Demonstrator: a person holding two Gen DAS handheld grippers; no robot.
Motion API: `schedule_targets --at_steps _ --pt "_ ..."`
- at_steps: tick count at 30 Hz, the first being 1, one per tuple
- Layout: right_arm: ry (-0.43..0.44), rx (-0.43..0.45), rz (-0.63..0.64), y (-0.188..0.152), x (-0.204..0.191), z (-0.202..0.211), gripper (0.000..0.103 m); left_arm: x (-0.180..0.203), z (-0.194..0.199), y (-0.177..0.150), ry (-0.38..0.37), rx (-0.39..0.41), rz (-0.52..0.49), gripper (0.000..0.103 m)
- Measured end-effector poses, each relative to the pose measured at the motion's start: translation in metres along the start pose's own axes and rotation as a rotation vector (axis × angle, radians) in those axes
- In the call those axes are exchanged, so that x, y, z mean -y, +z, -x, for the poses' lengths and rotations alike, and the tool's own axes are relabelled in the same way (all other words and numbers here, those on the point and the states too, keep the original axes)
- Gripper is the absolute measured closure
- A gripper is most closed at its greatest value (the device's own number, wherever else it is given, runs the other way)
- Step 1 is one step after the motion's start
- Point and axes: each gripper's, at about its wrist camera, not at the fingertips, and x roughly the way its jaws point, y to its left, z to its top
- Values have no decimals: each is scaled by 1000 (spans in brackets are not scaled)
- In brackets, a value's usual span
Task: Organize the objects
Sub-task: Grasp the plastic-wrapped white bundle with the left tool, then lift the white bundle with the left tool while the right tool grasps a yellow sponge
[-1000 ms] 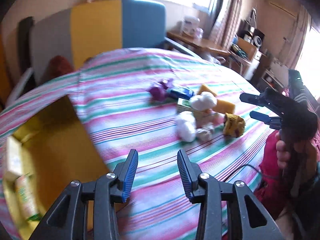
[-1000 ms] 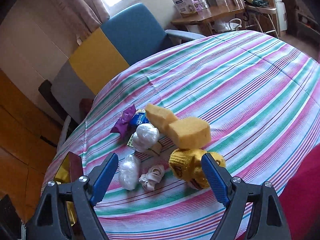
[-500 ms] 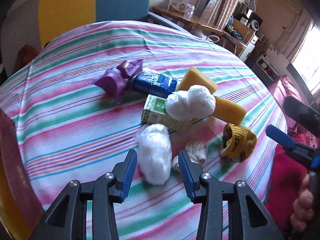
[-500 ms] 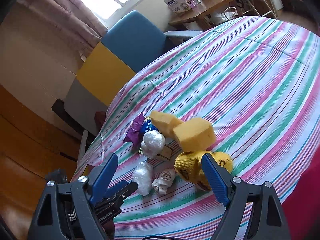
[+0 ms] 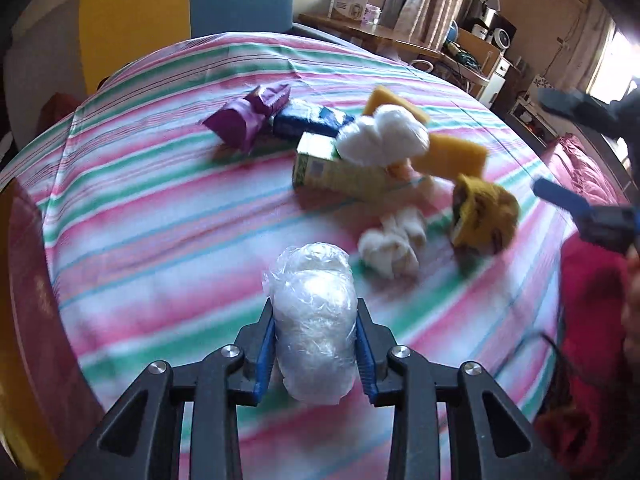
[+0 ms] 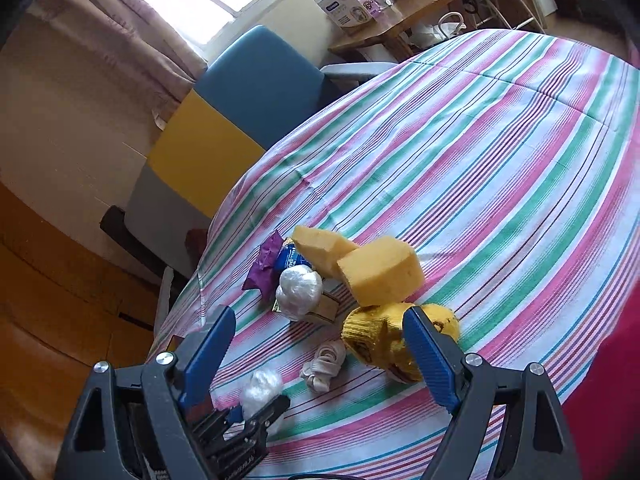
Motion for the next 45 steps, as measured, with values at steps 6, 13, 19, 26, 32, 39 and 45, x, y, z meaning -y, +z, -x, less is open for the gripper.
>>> schedule_targets --at_steps 6,13,19,26,32,39,45 --pt "-32 4 -29 1 6 -1 17 8 22 -48 18 -6 -70 69" --pt "-72 -11 -52 0 10 -3 16 4 32 -73 14 50 -77 69" --pt "-117 -18 -76 0 14 -5 16 4 36 -79 16 62 -75 69" --pt "-171 -76 -60 -1 12 -12 17 -2 42 -87 -3 68 -51 69" --pt "-285 -193 133 24 -14 -31 19 -5 43 -89 -21 71 -43 69" --pt "-379 -379 373 56 -34 -78 11 -7 43 -89 -33 73 -37 69" --pt "-449 -479 427 58 -21 -113 10 -9 42 -89 -39 74 -31 69"
